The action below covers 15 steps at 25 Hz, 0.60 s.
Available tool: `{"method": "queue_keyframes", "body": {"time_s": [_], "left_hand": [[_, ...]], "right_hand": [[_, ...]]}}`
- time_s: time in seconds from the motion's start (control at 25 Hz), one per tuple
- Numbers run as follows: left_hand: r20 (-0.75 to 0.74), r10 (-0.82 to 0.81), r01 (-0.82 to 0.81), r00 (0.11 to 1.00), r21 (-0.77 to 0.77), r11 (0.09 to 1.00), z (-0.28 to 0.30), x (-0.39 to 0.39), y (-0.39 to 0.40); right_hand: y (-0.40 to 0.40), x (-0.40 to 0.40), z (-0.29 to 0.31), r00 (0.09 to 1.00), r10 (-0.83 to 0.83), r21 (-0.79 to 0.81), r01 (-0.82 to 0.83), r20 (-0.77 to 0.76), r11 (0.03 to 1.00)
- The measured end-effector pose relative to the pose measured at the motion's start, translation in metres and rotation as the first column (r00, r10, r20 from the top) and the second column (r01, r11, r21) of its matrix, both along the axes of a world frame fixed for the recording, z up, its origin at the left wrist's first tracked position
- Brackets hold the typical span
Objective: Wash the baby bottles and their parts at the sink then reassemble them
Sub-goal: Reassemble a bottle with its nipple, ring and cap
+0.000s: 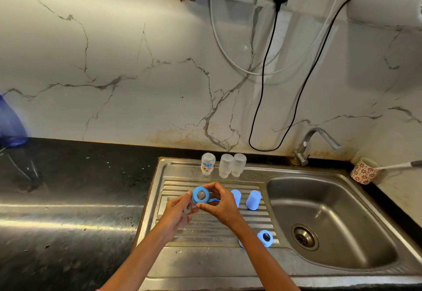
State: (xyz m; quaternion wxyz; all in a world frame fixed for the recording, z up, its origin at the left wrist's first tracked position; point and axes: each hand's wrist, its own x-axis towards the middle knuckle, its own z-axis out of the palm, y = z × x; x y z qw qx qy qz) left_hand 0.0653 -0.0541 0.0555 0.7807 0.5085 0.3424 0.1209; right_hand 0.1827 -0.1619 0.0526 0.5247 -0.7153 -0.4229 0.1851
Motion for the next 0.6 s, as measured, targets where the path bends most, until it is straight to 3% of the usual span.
{"method": "queue_keyframes", "body": {"time_s": [0.24, 0.44, 0.6], "left_hand": [[0.042, -0.124, 0.119, 0.991, 0.09, 0.989, 0.006, 0.005, 0.01], [0.003, -0.219, 0.214, 0.976, 0.208, 0.954, 0.01, 0.009, 0.014], [0.02, -0.178, 0.159, 0.984, 0.362, 0.919, 0.016, 0.013, 0.012]], "right_hand": [[0.002, 0.016, 0.008, 0.978, 0.069, -0.003, -0.071, -0.199, 0.997], [0.006, 0.022, 0.012, 0.981, 0.069, 0.007, -0.069, -0.181, 0.998], [0.007, 0.023, 0.006, 0.989, 0.018, 0.016, -0.016, -0.148, 1.0]]}}
